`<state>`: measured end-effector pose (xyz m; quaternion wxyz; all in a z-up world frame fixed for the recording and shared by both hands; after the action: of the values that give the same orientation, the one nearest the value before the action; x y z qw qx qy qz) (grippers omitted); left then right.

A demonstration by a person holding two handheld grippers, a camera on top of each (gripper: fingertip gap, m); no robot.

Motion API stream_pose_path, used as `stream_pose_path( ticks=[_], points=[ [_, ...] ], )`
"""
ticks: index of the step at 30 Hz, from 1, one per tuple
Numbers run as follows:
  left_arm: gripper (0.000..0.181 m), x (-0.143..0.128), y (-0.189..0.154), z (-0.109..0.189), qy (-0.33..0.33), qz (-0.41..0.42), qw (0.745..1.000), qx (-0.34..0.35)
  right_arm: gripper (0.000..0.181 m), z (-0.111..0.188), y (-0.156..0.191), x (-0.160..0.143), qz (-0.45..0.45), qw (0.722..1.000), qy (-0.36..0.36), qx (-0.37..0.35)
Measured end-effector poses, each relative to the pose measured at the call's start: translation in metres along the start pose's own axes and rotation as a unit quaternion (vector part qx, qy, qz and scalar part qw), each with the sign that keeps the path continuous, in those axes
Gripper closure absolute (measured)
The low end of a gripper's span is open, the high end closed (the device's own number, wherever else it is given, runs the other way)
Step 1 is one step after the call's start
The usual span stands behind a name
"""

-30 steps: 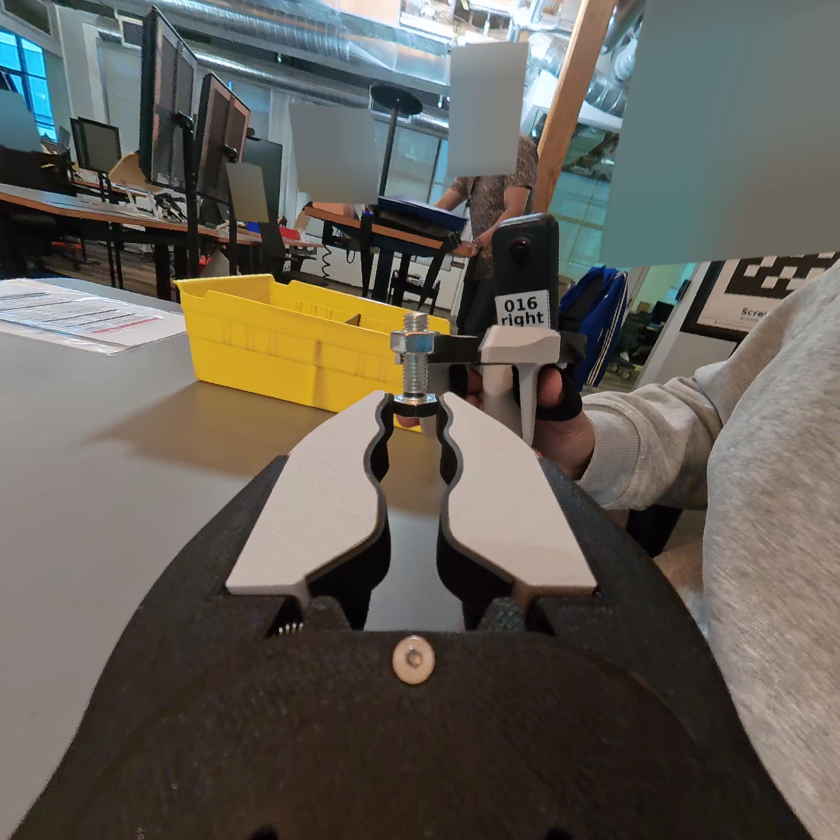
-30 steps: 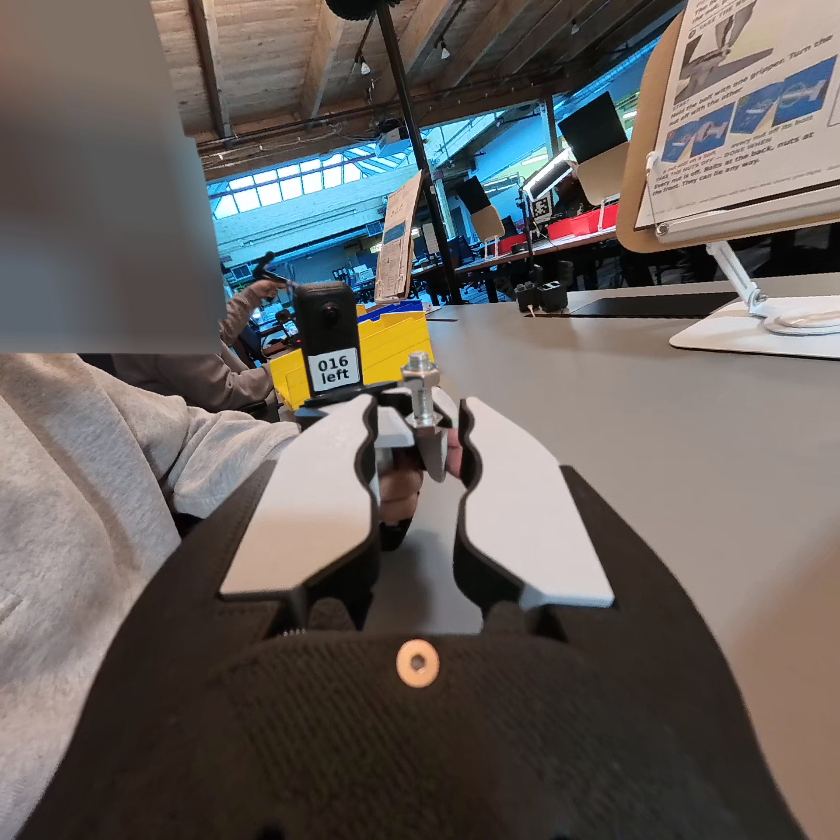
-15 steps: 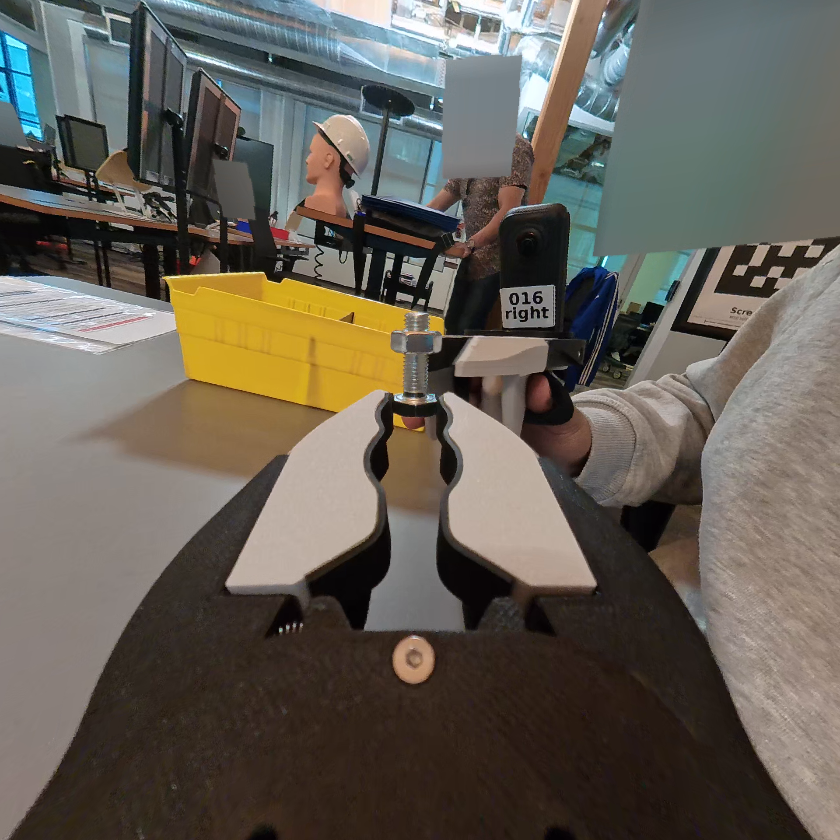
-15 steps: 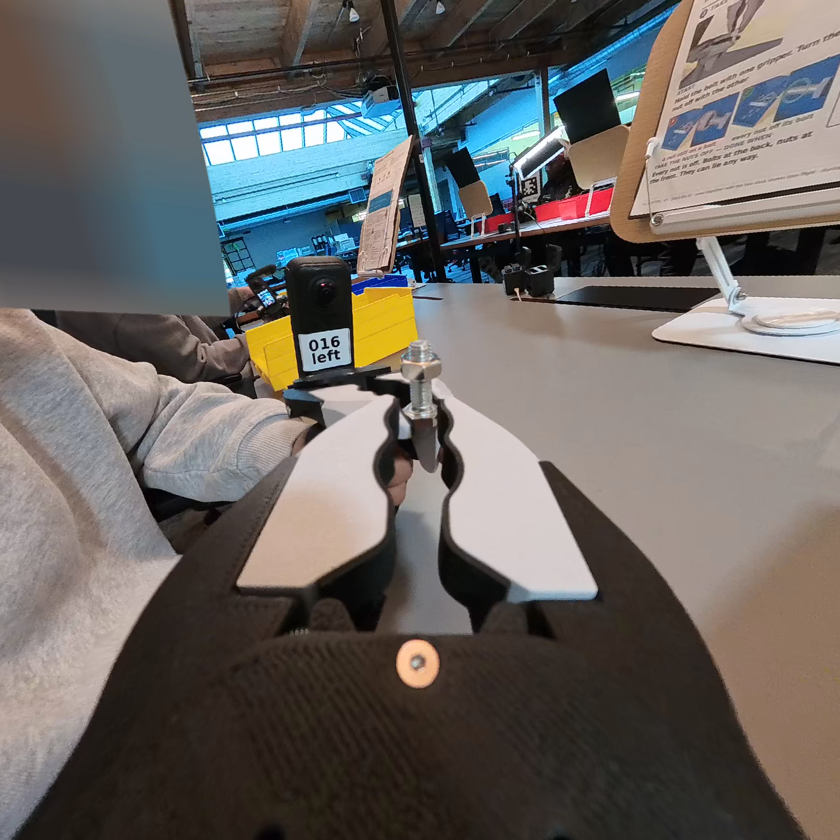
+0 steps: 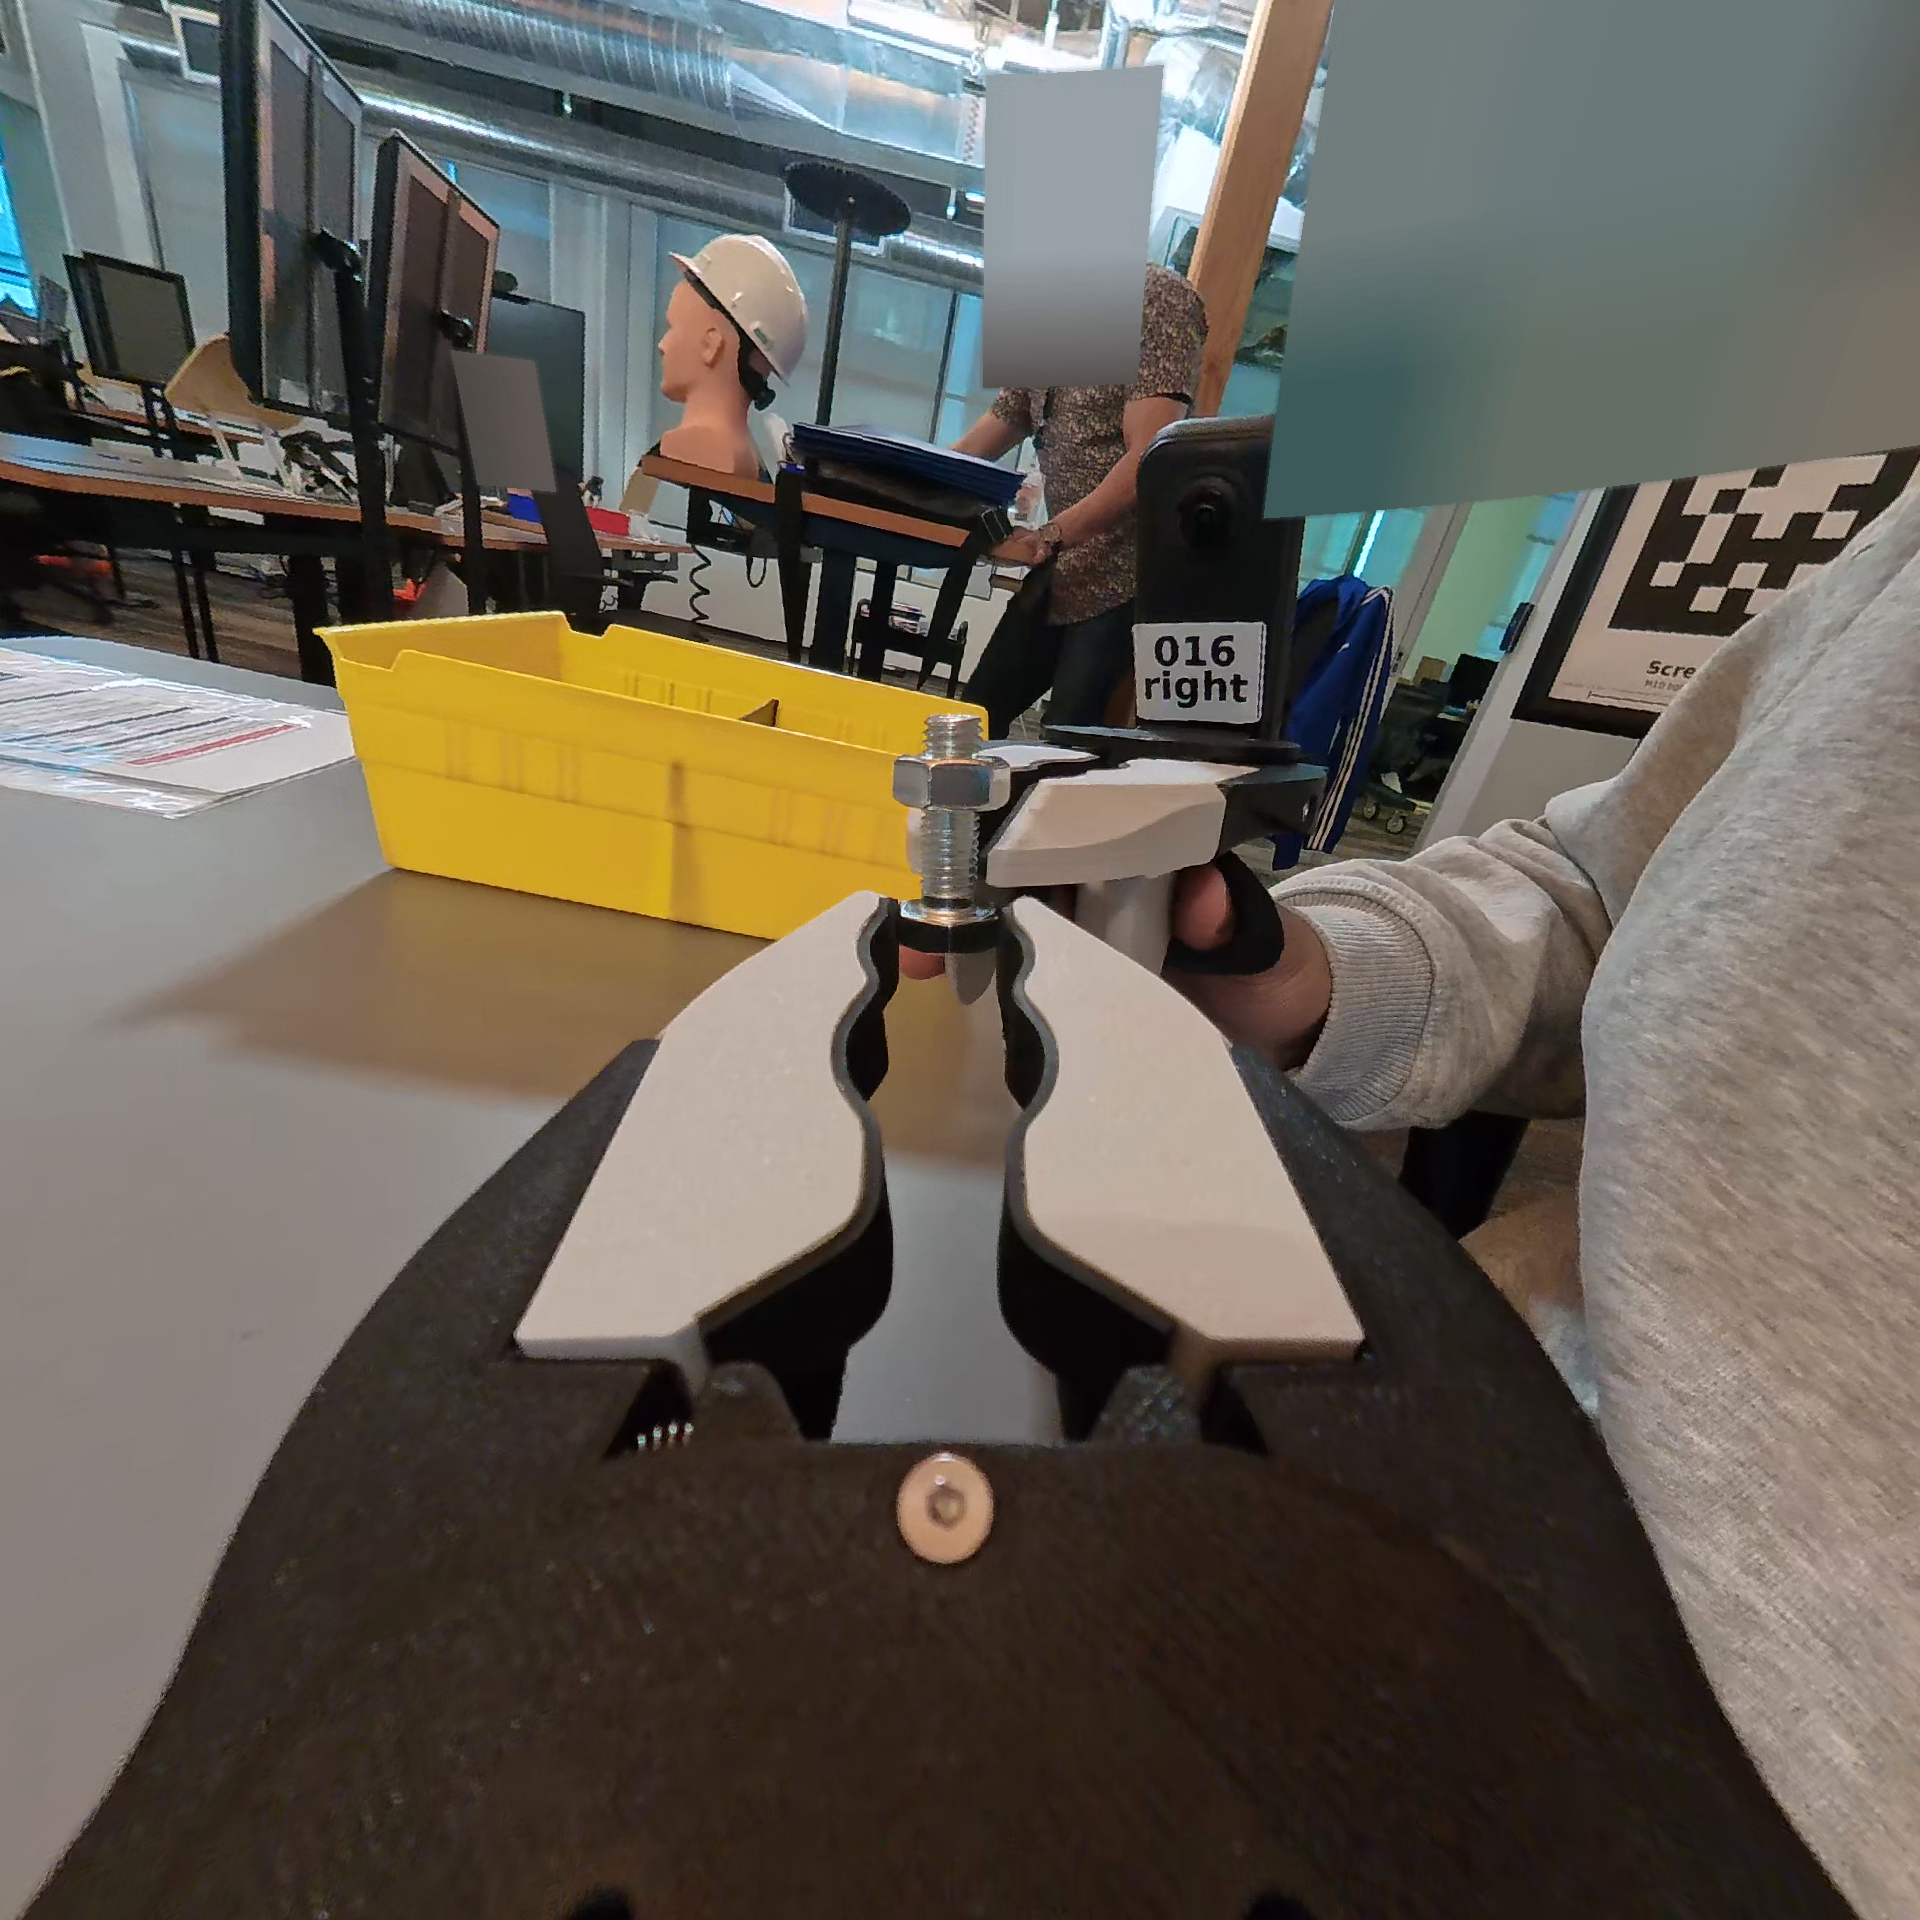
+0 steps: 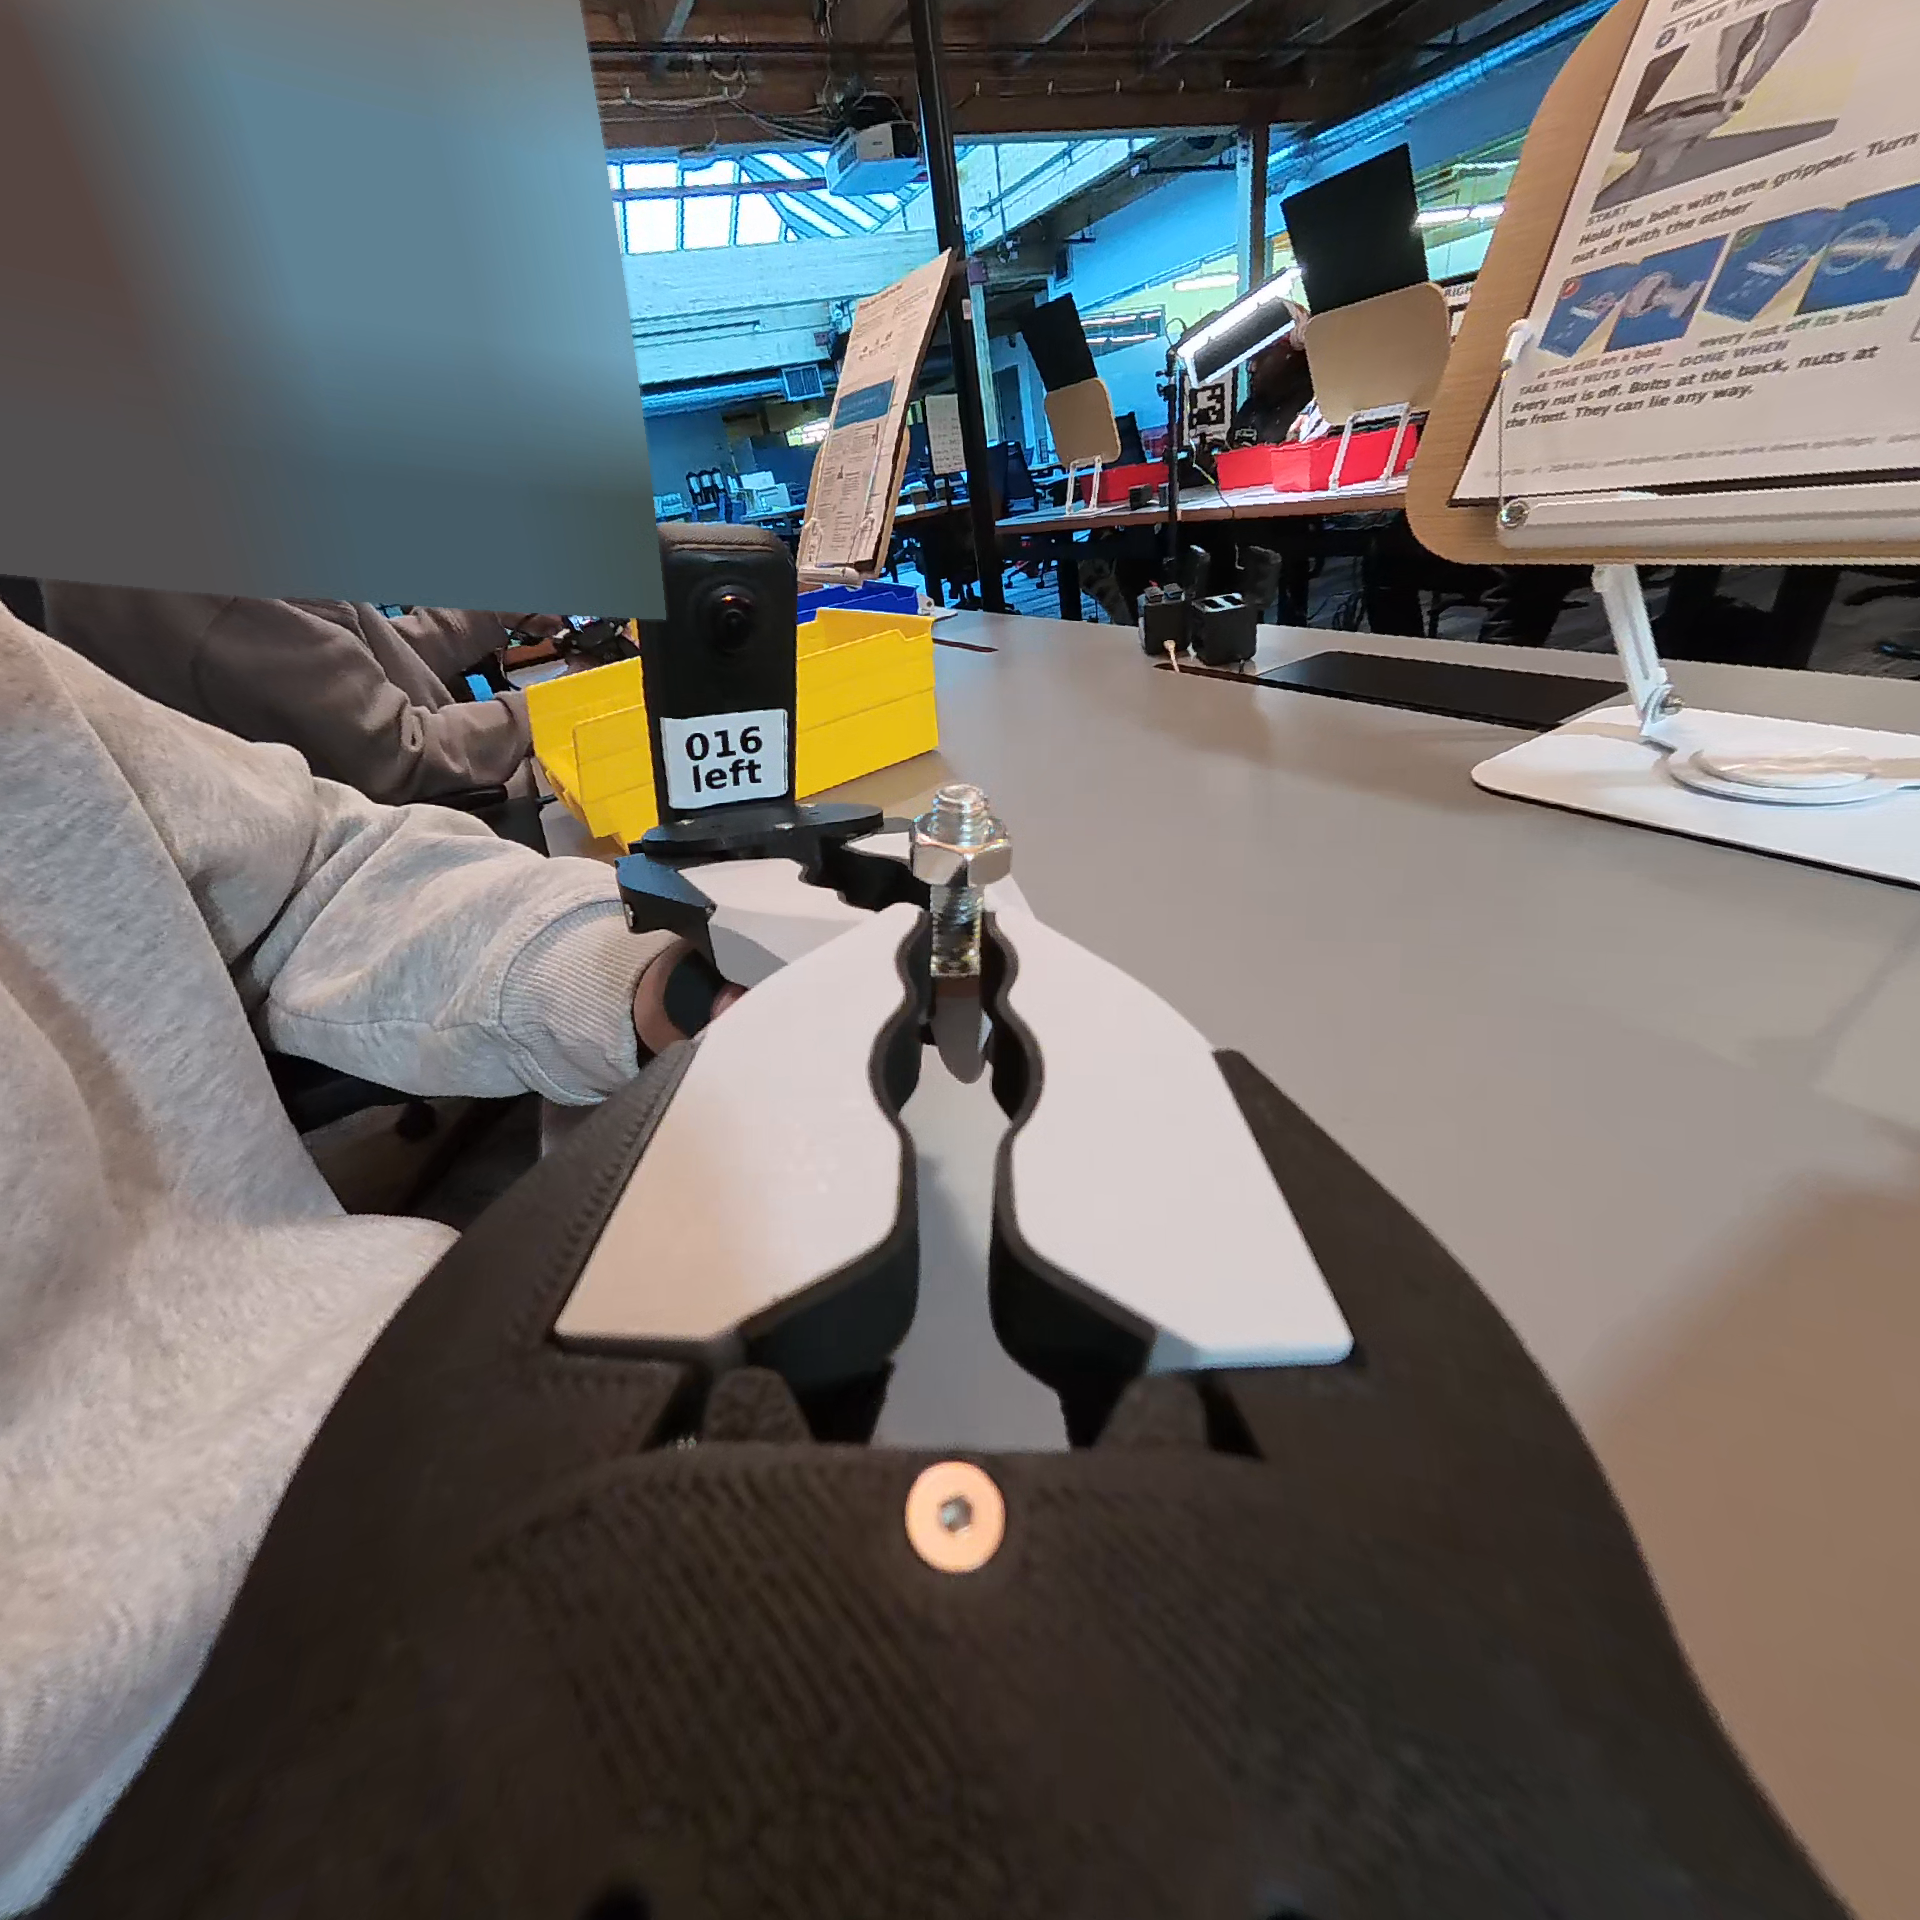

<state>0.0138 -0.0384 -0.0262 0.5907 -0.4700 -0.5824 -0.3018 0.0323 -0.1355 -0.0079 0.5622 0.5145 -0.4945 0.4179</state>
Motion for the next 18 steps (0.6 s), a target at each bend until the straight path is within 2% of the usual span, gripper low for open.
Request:
stream_pose_path(
  ticks=[18],
  points=[
    [0.163, -0.0004, -0.0001, -0.0004, 0.002, -0.001, 1.000, 0.003, 0.173, -0.0003, 0.0004, -0.0006, 0.005, 1.000, 0.000, -0.002]
  ],
)
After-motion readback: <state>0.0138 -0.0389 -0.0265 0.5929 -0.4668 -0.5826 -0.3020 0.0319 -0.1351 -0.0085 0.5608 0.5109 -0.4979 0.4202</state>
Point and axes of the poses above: each gripper's, where its closed fingertips meet, z back along the fingers, x out of its top, y = z × x across the jaws, the point moved 6 cm from there along z, back along the fingers, and after that the axes turned 1 degree about y, right-handed, at the moved point
